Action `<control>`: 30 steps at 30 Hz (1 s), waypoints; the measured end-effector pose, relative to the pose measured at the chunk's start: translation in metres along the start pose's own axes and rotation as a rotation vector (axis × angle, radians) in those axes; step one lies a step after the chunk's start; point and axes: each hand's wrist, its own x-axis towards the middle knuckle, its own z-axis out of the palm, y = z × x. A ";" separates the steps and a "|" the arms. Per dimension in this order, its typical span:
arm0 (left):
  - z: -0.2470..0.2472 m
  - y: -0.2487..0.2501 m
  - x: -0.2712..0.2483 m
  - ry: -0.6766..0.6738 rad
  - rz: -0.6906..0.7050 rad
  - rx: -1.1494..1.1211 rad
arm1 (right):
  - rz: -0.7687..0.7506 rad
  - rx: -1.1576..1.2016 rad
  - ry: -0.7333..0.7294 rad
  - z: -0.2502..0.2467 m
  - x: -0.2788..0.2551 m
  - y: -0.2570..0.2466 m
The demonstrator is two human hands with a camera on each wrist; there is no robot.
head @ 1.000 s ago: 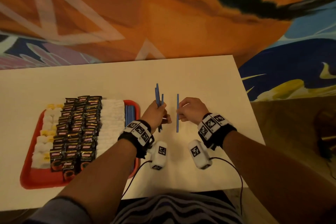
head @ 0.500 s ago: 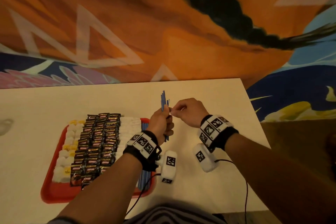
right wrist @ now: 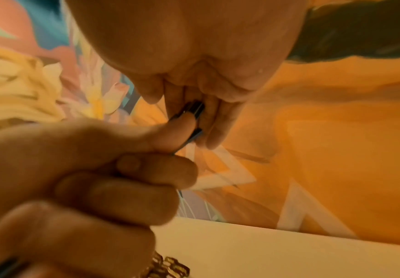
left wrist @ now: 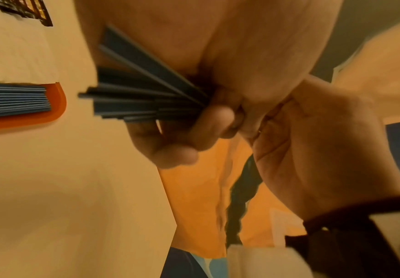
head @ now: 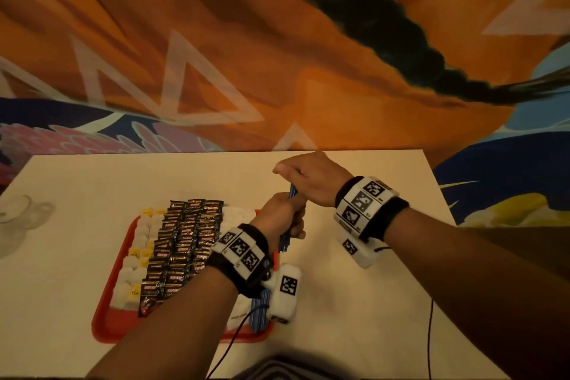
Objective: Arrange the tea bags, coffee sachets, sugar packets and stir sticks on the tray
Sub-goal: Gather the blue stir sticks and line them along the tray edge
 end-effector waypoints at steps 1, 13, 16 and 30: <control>-0.001 0.000 -0.001 -0.001 0.001 -0.003 | -0.017 -0.015 -0.040 0.003 -0.002 0.000; -0.009 0.030 0.002 0.272 0.292 -0.309 | 0.705 1.074 0.029 0.041 -0.029 0.004; -0.005 0.040 0.001 0.295 0.357 -0.335 | 0.781 1.435 -0.097 0.042 -0.035 -0.008; -0.015 0.028 0.005 0.370 0.349 0.314 | 0.259 0.506 0.431 -0.019 -0.009 -0.031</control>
